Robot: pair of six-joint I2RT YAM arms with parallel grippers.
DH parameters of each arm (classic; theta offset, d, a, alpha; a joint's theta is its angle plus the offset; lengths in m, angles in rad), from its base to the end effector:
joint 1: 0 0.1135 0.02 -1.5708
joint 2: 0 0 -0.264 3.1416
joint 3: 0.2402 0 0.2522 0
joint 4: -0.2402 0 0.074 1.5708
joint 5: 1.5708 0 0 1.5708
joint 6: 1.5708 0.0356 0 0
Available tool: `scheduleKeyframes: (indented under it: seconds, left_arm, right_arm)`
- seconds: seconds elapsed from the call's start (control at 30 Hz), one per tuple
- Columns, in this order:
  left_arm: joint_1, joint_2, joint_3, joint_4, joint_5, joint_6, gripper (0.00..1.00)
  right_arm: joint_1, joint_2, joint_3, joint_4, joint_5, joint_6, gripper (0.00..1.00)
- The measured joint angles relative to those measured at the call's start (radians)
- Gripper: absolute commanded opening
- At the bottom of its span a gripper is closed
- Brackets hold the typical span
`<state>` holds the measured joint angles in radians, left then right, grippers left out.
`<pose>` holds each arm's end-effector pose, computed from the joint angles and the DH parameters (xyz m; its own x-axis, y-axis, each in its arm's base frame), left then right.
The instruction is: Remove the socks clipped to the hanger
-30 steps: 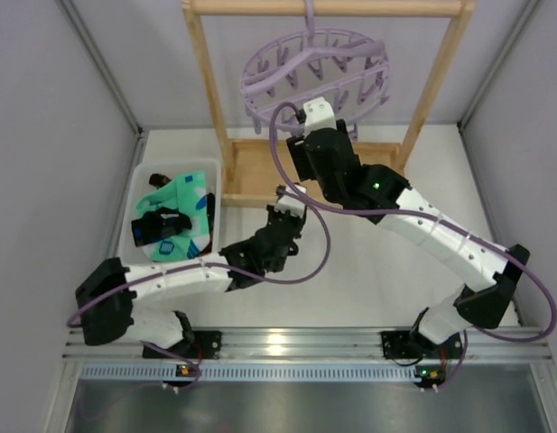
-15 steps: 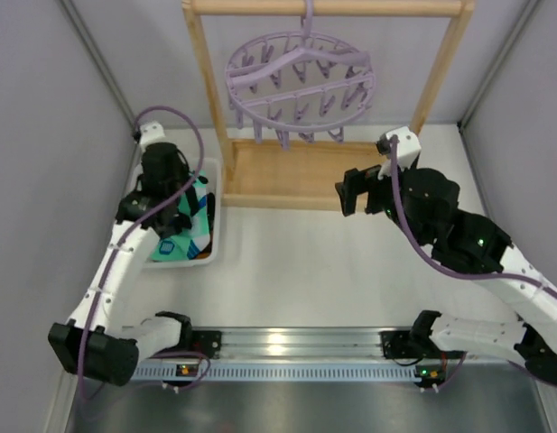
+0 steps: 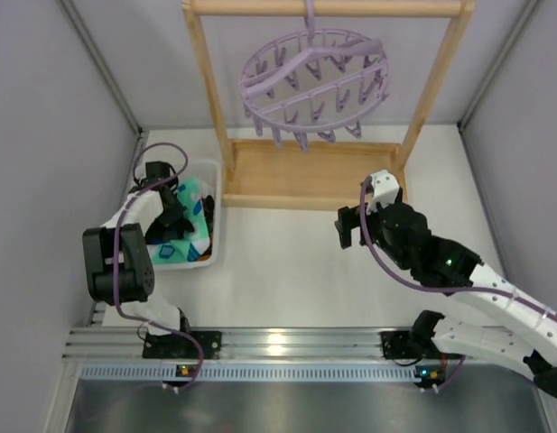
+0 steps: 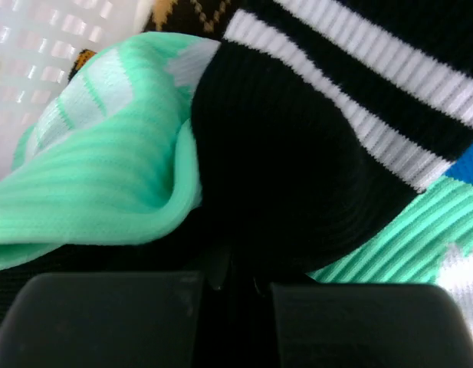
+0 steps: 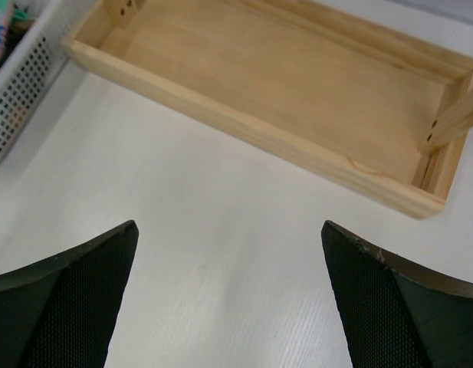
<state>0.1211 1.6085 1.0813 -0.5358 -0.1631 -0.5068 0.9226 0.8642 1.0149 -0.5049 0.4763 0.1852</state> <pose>0.3218 0.0450 0.2106 -0.6625 -0.5631 -0.4940 -0.5938 0.7968 -0.1120 0.1222 0.1343 0.3737 -0.2885 -0.1098 -0.9512 -0.4026 0.9152 0.0164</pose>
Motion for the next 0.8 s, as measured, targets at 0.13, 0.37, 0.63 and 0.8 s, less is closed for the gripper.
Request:
scheduleKeyframes:
  seconds: [0.13,0.37,0.63,0.8]
  left_arm:
    - [0.0,0.002,-0.062,0.077,-0.029,-0.078,0.0]
    - [0.0,-0.089,-0.086,0.095,-0.03,-0.091,0.66]
    - [0.0,-0.313,-0.022,0.021,0.003,-0.005,0.98]
    - [0.0,-0.442,0.021,-0.037,0.053,0.064,0.98]
  right_arm:
    - [-0.037,-0.04,-0.126,0.016,-0.041,0.029,0.99]
    - [-0.089,-0.116,-0.139,0.034,-0.07,0.034,0.99]
    - [-0.123,-0.114,-0.14,0.033,-0.078,0.038,0.99]
    - [-0.149,-0.114,-0.139,0.024,-0.066,0.047,0.99]
